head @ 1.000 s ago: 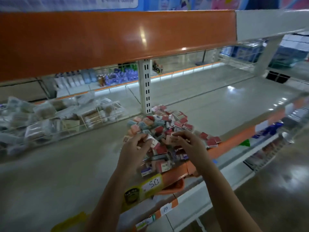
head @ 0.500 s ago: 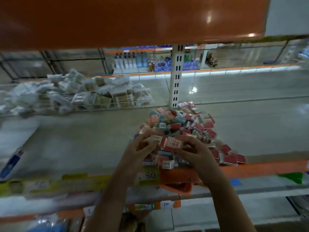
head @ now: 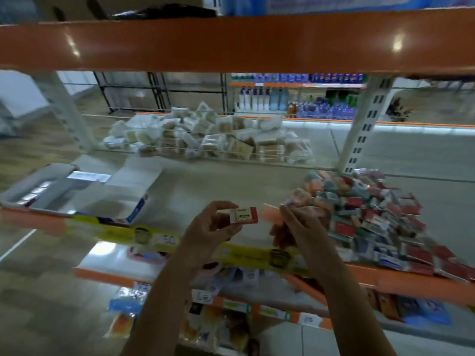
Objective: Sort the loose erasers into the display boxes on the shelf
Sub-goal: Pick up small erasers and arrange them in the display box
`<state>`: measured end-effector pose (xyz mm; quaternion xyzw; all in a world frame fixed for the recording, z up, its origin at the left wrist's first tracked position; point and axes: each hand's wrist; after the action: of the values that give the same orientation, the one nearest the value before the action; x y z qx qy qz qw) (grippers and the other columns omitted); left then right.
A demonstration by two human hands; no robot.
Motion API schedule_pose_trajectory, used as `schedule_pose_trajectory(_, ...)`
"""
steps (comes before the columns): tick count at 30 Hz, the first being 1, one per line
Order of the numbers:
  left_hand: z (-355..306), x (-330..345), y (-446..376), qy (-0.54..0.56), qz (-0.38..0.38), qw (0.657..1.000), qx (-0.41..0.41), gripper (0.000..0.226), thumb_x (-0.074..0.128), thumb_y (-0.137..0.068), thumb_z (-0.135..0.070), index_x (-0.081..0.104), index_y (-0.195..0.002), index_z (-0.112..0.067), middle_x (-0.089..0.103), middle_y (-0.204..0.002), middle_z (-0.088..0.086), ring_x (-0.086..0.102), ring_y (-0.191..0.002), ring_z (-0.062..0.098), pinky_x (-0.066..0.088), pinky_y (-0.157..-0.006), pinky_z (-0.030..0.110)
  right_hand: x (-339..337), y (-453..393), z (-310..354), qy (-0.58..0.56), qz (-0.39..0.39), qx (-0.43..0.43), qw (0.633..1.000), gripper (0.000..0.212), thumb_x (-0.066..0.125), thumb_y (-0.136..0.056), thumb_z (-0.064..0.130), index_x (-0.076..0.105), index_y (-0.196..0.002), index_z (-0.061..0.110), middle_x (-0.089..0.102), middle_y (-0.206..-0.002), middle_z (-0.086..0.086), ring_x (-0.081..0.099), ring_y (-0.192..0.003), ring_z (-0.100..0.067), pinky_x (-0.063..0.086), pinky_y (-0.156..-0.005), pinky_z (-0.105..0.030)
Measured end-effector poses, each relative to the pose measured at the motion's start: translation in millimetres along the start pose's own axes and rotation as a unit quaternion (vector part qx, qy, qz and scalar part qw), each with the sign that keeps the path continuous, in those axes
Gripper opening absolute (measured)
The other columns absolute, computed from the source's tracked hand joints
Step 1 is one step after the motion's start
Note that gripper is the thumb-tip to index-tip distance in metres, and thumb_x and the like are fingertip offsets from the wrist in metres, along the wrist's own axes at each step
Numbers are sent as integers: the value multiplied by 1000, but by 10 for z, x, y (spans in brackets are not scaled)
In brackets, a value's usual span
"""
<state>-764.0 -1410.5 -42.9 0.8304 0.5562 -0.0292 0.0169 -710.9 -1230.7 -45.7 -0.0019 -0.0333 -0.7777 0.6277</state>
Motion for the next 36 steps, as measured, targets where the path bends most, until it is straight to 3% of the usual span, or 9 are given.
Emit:
schedule_pose_trajectory(5, 34, -1019, 189, -30, -22, 999, 8, 31, 66, -80, 4, 58, -95, -22, 71, -83, -4, 64, -70, 1, 49, -61, 15, 984, -125, -9, -28, 35, 19, 999, 21, 47, -96, 16, 63, -84, 11, 63, -59, -4, 55, -47, -14, 47, -45, -21)
schedule_pose_trajectory(14, 147, -2610, 329, -36, -66, 997, 10, 31, 65, -81, 4, 58, -100, -20, 71, -85, 0, 63, -77, 8, 48, -64, 24, 2500, -467, -44, -63, 141, 46, 987, 14, 51, -90, 9, 63, -85, 4, 58, -60, -8, 53, -44, -12, 46, -44, -19)
schedule_pose_trajectory(18, 189, -3128, 253, -21, -78, 997, 13, 30, 61, -81, 10, 56, -100, -12, 68, -78, -1, 60, -66, 2, 45, -60, 15, 2987, -766, -52, -55, 187, 44, 980, 6, 56, -86, 6, 62, -87, 6, 54, -59, -5, 48, -48, -13, 41, -43, -17)
schedule_pose_trajectory(24, 241, -3867, -6, -12, -105, 994, 20, 32, 63, -79, 11, 58, -99, -13, 68, -81, 2, 60, -71, 4, 46, -62, 14, 3661, -1361, -31, -61, 206, 7, 977, 13, 69, -66, 24, 72, -77, 19, 55, -64, 0, 46, -56, -10, 41, -55, -19)
schedule_pose_trajectory(28, 259, -4356, -273, -10, -98, 995, 14, 31, 63, -80, 7, 58, -100, -16, 69, -81, -2, 60, -74, 4, 45, -63, 15, 3994, -1762, 47, -1, 211, -2, 978, 28, 71, -63, 34, 70, -88, 21, 65, -76, 3, 57, -73, -13, 45, -67, -26)
schedule_pose_trajectory(32, 288, -4709, -535, -28, -102, 994, 9, 31, 65, -81, 4, 59, -101, -19, 69, -84, -1, 59, -74, 7, 45, -66, 20, 4257, -2117, 126, 103, 237, -22, 966, 11, 68, -80, 17, 67, -91, 22, 71, -78, 5, 63, -74, -7, 50, -64, -18)
schedule_pose_trajectory(36, 327, -4940, -730, -19, -86, 996, -1, 31, 64, -81, 4, 58, -102, -18, 69, -85, 0, 59, -74, 5, 44, -65, 15, 4460, -2343, 100, 224, 270, -30, 936, 14, 67, -83, 12, 68, -91, 24, 70, -83, 6, 60, -74, -5, 46, -66, -16)
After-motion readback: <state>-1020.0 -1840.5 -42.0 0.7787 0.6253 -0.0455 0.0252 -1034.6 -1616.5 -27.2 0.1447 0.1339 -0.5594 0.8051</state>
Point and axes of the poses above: each hand's wrist, its own y-axis away from the middle knuckle, its own x-axis out of the palm, z = x × y
